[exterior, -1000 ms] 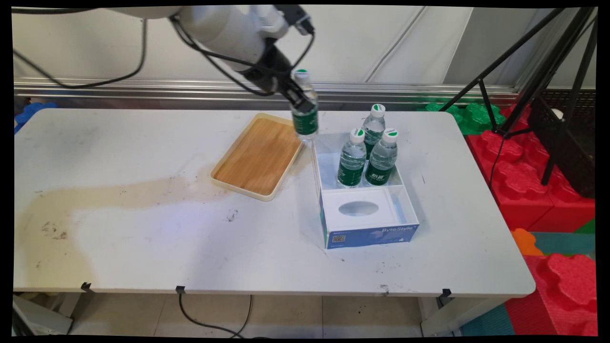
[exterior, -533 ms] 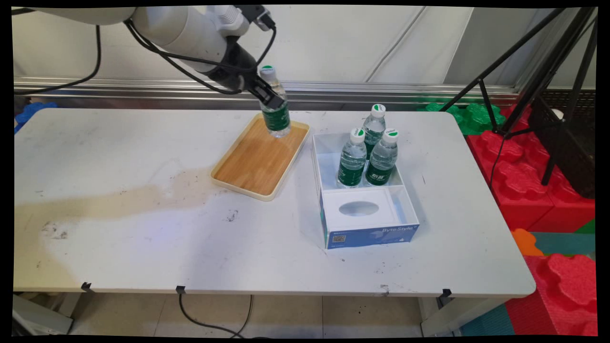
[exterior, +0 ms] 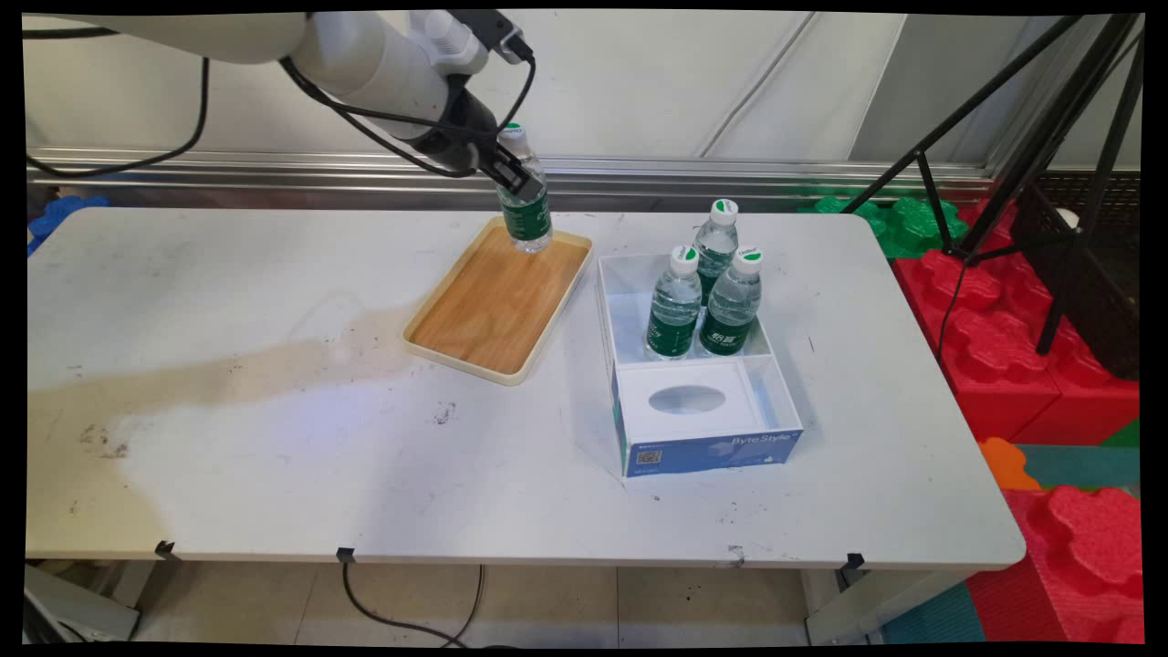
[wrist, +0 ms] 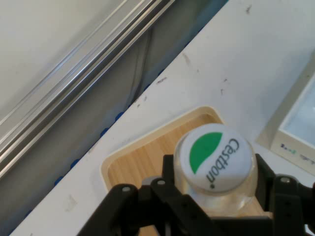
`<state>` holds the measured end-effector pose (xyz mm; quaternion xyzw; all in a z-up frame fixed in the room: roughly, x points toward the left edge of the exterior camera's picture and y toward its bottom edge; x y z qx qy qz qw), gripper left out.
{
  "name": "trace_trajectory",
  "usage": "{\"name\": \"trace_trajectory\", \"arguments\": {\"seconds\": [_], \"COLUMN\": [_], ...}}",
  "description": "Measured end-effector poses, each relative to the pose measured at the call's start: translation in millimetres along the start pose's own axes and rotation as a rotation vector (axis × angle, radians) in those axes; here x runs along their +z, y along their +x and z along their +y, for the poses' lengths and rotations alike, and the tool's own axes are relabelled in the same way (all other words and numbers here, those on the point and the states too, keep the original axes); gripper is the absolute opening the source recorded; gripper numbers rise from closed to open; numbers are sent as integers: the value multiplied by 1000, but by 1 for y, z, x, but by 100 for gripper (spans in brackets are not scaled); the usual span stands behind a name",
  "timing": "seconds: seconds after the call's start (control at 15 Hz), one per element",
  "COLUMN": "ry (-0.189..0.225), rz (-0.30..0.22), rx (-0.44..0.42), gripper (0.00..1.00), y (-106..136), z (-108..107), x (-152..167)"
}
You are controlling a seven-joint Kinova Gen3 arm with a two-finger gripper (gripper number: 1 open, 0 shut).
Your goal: Place the picked object on the tray
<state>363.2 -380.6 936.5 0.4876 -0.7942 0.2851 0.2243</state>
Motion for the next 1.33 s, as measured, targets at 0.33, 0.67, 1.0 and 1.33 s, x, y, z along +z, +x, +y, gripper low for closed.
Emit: {"name": "trace_trajectory", "arguments": {"seconds": [0.33, 0.67, 1.0, 1.33], "ry": [6, 6, 7, 10], "rz": [-40, -81, -110, -123], "rx": [17, 25, 23, 24], "gripper": [0, 0, 0, 100], "y": [2, -4, -11, -16], "z": [-3, -3, -3, -2], "x": [43, 67, 76, 76]}}
